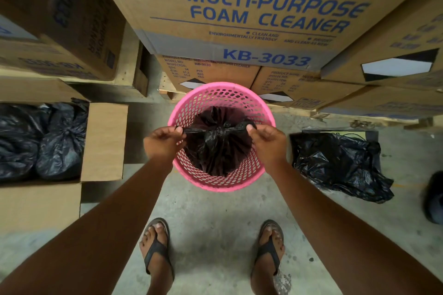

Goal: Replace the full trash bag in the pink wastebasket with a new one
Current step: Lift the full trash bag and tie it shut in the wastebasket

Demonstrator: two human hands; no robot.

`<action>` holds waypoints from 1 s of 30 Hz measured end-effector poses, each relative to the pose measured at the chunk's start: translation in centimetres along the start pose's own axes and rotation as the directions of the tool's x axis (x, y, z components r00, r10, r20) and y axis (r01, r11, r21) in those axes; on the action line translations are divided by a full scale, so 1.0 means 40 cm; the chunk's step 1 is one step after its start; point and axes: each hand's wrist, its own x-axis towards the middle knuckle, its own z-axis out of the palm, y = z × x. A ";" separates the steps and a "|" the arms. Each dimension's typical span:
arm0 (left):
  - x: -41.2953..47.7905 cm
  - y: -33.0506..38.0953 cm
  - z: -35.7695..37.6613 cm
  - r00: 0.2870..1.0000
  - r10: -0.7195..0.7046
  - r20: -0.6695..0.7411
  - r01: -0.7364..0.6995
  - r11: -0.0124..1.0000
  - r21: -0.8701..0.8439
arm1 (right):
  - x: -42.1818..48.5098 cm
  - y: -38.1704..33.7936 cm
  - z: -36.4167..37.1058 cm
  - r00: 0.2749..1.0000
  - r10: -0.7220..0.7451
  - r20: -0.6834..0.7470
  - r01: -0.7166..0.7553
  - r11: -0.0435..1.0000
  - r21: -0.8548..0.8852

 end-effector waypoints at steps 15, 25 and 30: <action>-0.106 0.176 0.070 0.721 0.512 0.466 -0.687 0.615 0.387 | -0.038 -0.114 0.141 0.940 -0.253 0.230 0.226 0.964 0.139; -0.082 0.117 -0.043 0.787 0.415 0.457 -0.616 0.585 0.528 | -0.053 -0.087 0.156 0.944 -0.291 0.158 0.290 0.957 0.033; -0.152 0.078 -0.183 0.821 0.321 0.472 -0.569 0.401 0.718 | -0.107 -0.238 0.115 0.900 -0.385 0.204 0.384 0.922 0.044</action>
